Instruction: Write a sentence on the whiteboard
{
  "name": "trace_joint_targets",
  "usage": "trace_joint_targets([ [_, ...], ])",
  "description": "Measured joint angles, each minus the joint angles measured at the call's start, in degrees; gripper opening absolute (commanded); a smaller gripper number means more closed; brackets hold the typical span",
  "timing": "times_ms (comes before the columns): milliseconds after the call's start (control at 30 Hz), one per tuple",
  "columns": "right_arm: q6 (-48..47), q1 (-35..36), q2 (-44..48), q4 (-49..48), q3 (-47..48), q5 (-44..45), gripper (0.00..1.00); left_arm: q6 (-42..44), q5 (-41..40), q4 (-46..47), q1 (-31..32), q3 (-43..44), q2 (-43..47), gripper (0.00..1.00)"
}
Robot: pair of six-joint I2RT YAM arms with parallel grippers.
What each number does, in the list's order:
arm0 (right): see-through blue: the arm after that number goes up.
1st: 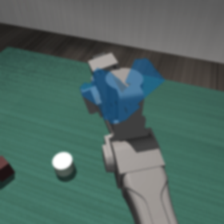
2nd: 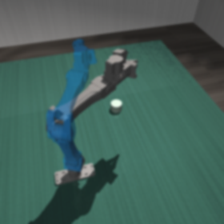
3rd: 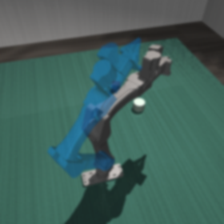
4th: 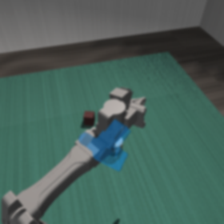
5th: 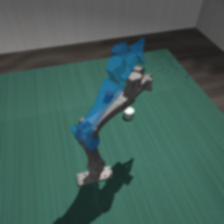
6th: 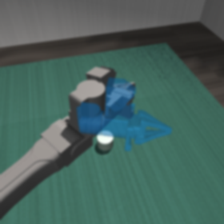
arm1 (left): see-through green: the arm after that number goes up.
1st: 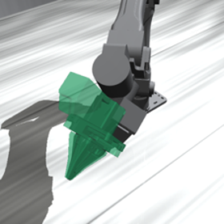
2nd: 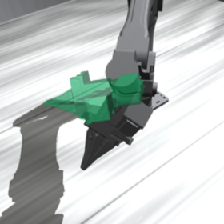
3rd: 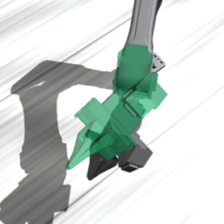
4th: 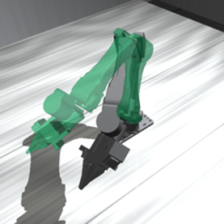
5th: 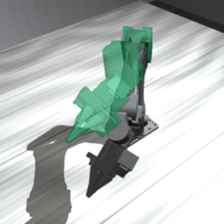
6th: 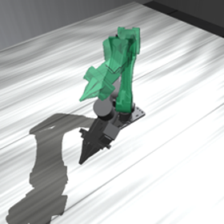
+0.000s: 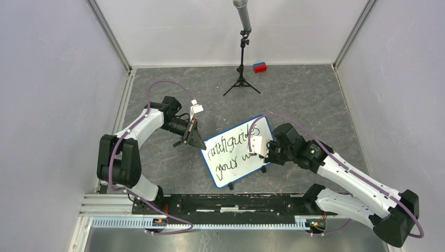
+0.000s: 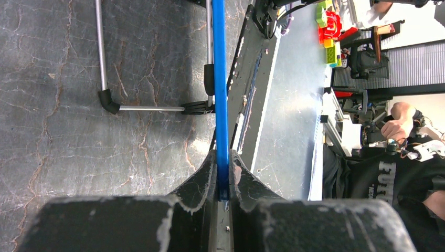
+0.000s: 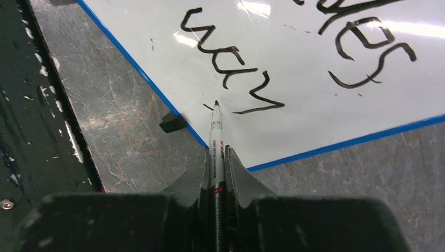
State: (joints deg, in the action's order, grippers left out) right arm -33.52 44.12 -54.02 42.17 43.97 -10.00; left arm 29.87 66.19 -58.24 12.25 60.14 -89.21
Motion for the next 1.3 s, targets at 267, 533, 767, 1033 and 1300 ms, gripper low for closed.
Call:
trace_joint_targets([
  [267,-1.5,0.0,2.2,2.8,0.1,6.6,0.0,0.0,0.0,0.0,0.0,0.0,0.0,0.02],
  [533,-1.9,0.0,2.1,2.0,-0.9,10.5,0.0,0.0,0.0,0.0,0.0,0.0,0.0,0.03],
  [767,-2.2,0.0,1.4,1.4,-3.0,11.7,0.0,0.0,0.2,0.0,0.0,0.0,0.0,0.02],
  [1033,-2.4,0.0,1.9,2.5,-2.1,11.0,0.0,0.0,0.0,0.0,0.0,0.0,0.0,0.17],
  [1300,-1.8,0.0,3.0,1.0,6.6,5.6,0.0,-0.4,-4.6,0.0,0.2,1.2,2.6,0.54],
])
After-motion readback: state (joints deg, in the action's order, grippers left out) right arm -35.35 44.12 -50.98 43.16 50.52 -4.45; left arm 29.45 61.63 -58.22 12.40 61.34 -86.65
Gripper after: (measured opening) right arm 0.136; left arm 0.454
